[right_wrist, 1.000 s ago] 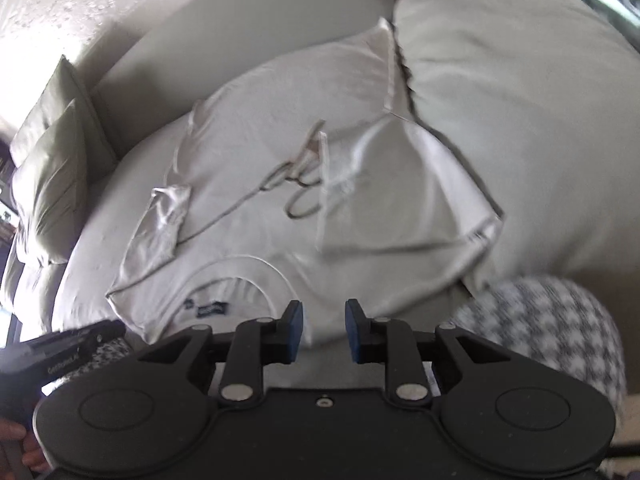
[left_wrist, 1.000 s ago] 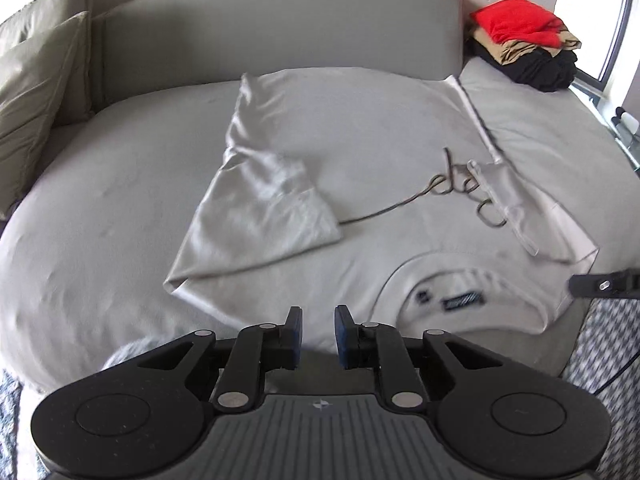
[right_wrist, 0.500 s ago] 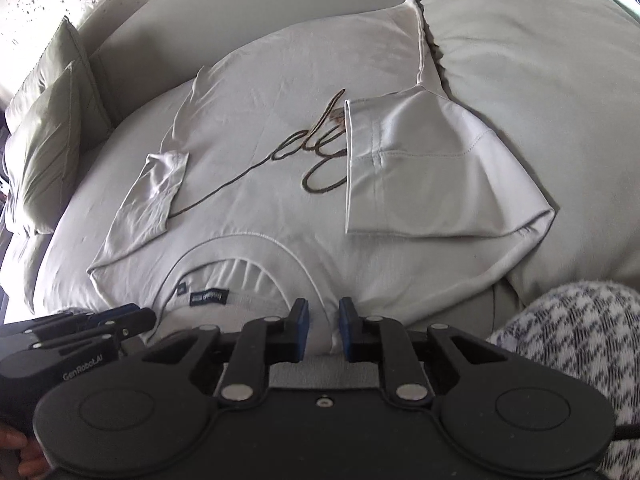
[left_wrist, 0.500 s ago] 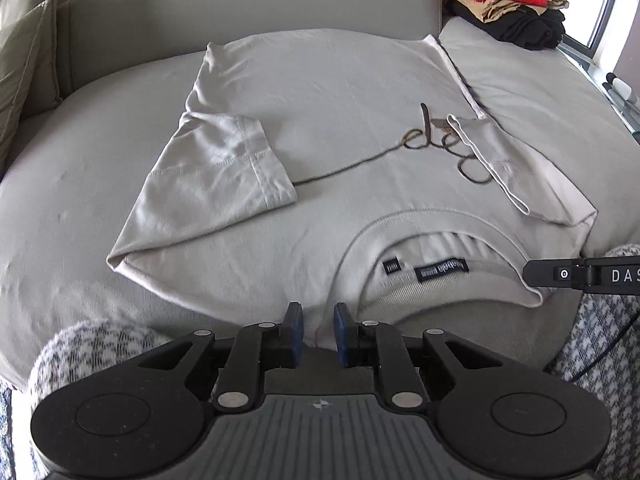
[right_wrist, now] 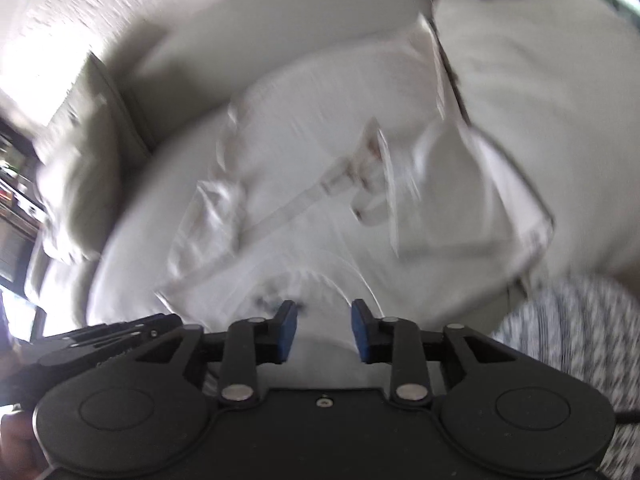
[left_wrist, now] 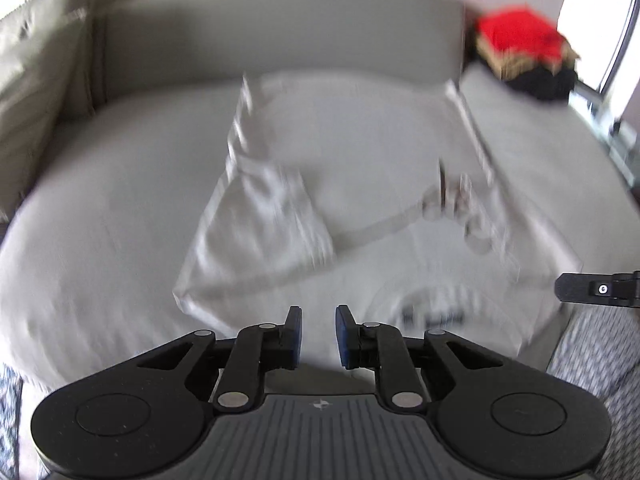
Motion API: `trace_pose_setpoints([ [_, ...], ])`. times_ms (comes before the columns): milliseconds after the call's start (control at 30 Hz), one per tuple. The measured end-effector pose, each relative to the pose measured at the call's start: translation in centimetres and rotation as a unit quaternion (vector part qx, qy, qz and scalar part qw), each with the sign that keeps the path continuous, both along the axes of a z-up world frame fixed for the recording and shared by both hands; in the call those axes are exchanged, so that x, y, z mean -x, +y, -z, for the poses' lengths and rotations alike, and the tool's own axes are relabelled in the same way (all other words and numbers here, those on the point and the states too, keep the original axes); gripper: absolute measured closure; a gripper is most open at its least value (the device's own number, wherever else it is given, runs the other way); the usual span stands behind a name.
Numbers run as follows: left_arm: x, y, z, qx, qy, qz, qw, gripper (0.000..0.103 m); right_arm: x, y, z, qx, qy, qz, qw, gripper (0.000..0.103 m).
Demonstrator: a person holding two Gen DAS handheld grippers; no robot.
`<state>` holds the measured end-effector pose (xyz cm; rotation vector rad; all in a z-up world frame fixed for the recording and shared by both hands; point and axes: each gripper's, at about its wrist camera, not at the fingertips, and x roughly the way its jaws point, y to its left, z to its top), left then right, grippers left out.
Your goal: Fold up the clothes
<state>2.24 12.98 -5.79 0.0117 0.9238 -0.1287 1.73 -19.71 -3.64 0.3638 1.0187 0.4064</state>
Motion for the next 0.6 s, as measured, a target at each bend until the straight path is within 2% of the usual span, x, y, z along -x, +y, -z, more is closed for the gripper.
trace_pose_setpoints([
  [100,-0.9,1.0,-3.1,0.009,-0.046,-0.010,0.9988,0.081,-1.1,-0.1,-3.5,-0.014,-0.048,0.006,0.999,0.058],
  [200,-2.1,2.2,-5.4,0.019,-0.079,-0.017,0.9965,0.078,-2.6,-0.6,-6.2,-0.027,-0.084,0.020,0.996,0.055],
  [333,-5.3,3.5,-6.8,0.033,-0.096,-0.028,0.9945,0.074,-5.6,-1.4,-8.0,-0.033,-0.110,0.041,0.993,0.046],
  [467,-10.3,4.6,-5.4,0.036,-0.083,-0.044,0.9950,0.067,-10.5,-1.7,-7.3,-0.023,-0.113,0.066,0.991,0.043],
  [600,-16.3,5.7,-2.9,0.038,-0.060,-0.058,0.9958,0.069,-16.3,-2.6,-4.2,-0.018,-0.092,0.098,0.991,0.043],
])
